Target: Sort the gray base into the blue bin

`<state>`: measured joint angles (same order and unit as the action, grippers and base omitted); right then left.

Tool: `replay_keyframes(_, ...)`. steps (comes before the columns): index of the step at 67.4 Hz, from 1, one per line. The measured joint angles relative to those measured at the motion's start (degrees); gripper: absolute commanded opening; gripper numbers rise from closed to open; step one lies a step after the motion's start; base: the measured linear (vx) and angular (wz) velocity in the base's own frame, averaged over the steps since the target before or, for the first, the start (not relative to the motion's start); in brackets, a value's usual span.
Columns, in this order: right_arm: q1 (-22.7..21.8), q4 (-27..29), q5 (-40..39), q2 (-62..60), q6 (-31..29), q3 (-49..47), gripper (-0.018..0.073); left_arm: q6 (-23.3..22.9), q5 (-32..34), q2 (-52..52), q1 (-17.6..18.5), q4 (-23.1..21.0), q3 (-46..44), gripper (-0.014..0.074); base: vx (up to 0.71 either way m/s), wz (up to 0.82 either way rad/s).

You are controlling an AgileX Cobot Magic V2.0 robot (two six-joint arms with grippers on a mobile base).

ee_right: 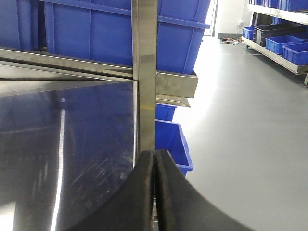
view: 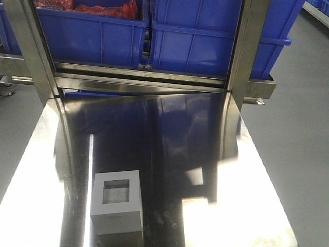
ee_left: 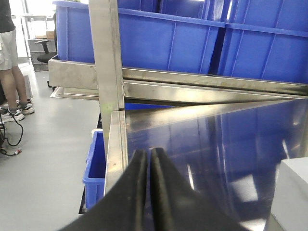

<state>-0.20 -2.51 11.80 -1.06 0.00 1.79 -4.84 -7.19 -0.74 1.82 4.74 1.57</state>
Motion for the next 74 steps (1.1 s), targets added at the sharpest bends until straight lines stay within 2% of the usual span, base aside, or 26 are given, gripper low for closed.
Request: replay_keyframes(74, 0.0, 0.0, 0.0, 0.0, 0.0, 0.0, -0.0005, 0.0, 0.0, 0.0, 0.0, 0.0, 0.0, -0.0007, 0.0, 0.0)
